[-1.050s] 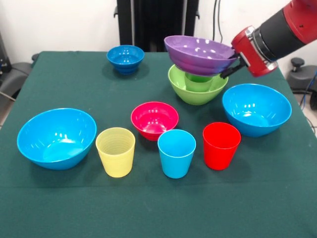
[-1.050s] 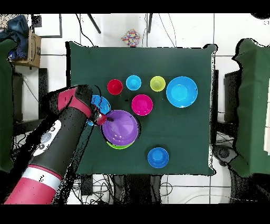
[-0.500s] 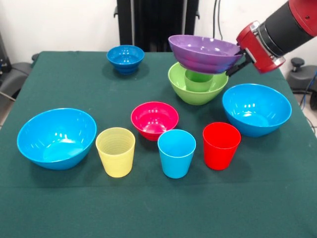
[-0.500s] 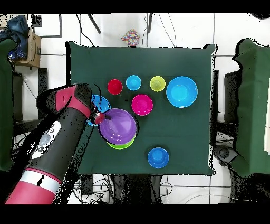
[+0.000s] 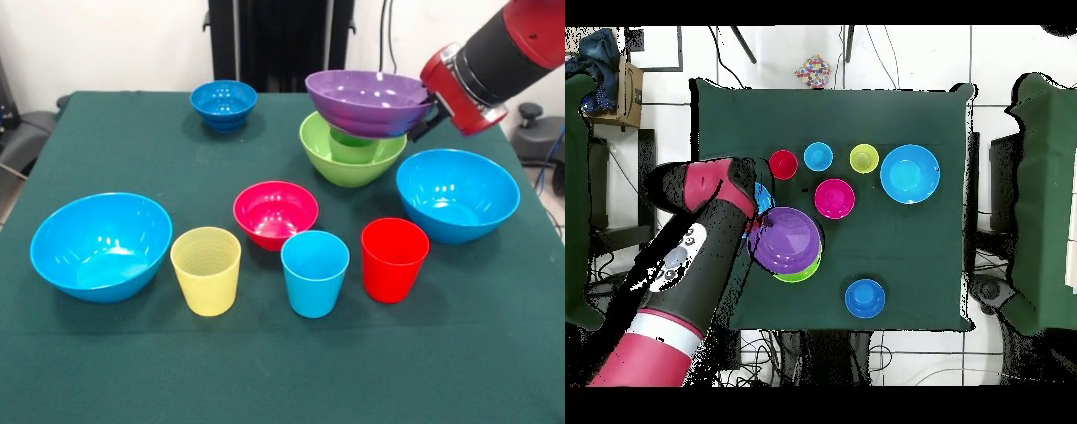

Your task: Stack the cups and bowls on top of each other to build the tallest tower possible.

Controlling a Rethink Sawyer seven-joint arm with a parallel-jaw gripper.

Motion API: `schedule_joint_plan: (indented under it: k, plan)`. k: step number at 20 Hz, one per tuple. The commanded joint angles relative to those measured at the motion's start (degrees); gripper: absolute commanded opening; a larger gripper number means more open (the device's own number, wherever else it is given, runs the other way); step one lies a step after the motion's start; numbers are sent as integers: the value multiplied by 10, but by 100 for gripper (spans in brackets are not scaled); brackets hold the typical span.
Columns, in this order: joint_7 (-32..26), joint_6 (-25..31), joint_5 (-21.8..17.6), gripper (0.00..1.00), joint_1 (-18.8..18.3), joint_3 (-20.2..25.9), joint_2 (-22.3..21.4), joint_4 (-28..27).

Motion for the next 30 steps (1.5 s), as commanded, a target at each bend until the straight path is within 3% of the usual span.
schedule_joint_plan:
  k: [1, 10, 17, 22, 30]
  plan:
    - [34, -6, 29, 0, -23, 107, -13, 50]
    - [29, -3, 41, 0, -36, 128, -26, 75]
    - [38, 1, 12, 0, -24, 103, -26, 69]
    - [42, 50, -2, 0, -16, 86, -23, 52]
    - [34, 41, -4, 0, -17, 85, -31, 64]
